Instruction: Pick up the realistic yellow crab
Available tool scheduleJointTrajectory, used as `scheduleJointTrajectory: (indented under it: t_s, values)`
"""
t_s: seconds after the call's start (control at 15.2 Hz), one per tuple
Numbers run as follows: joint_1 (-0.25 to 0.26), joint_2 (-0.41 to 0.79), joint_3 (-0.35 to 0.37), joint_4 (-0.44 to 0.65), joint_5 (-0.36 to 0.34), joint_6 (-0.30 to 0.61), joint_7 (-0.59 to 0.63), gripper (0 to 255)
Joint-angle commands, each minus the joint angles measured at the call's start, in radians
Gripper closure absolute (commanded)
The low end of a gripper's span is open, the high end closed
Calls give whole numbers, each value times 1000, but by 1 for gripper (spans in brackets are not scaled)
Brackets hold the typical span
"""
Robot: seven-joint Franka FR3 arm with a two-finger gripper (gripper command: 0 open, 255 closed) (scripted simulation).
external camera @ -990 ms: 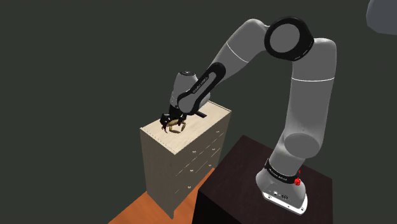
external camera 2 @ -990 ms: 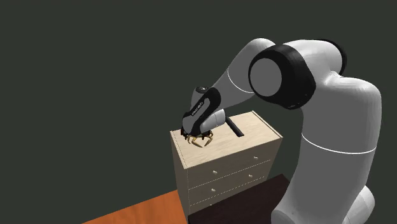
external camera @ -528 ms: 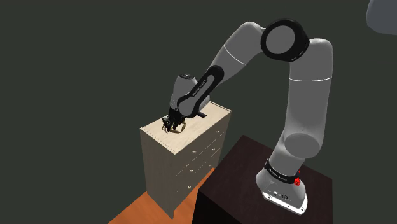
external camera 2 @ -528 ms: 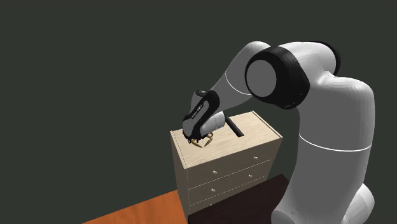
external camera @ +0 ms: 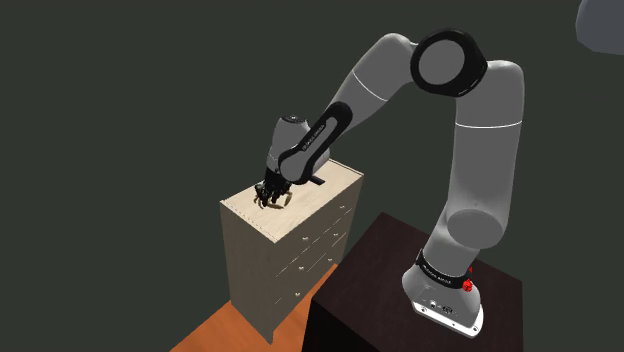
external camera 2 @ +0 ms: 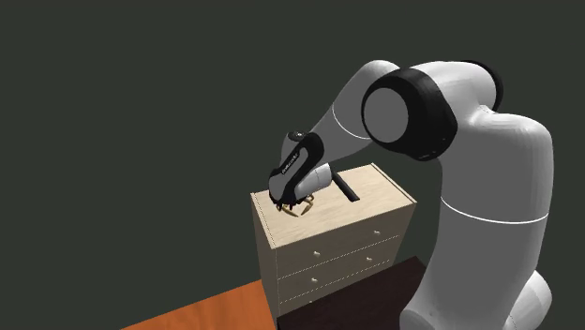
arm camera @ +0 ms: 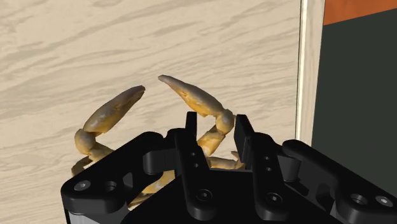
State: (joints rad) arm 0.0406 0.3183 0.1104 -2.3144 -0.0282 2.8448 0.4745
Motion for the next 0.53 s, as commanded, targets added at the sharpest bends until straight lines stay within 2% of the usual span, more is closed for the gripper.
scheduleJointTrajectory:
  t_s: [0.0,0.46]
  values:
    - [-3,-20,4,-3,4,-17,-3,255]
    - [-12,-104,16,-1,23,-102,-15,255]
